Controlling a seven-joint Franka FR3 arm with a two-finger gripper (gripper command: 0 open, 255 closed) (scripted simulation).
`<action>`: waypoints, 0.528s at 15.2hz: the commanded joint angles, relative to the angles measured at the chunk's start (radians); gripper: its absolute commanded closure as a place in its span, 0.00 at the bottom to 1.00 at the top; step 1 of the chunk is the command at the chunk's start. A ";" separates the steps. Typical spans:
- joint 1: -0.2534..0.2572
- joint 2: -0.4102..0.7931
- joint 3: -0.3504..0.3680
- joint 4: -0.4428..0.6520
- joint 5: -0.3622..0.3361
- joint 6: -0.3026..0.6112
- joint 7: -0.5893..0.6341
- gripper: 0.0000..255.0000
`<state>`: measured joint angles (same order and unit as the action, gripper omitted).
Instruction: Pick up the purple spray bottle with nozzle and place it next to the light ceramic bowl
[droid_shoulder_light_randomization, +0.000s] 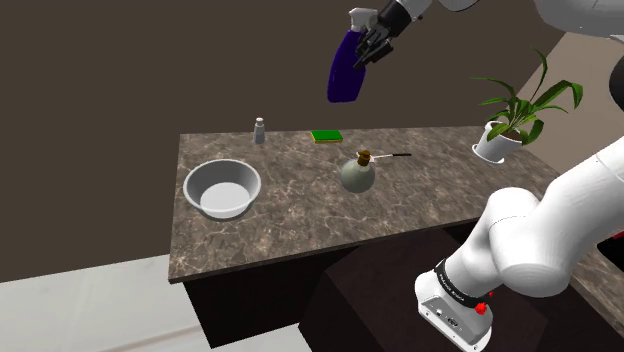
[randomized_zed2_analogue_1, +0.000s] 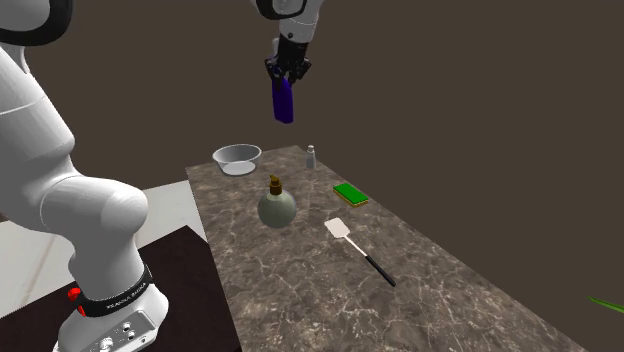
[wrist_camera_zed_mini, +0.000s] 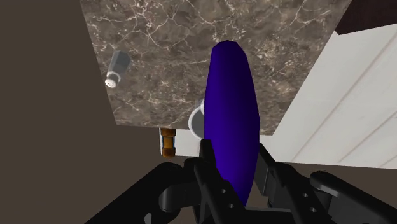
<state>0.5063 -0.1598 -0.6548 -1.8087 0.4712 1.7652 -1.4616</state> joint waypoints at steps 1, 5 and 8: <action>0.018 -0.032 0.041 -0.033 -0.018 0.037 0.054 1.00; 0.050 -0.076 0.120 -0.092 -0.039 0.110 0.149 1.00; 0.073 -0.094 0.177 -0.123 -0.046 0.159 0.217 1.00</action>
<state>0.5699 -0.2563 -0.4957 -1.9298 0.4233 1.9079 -1.2673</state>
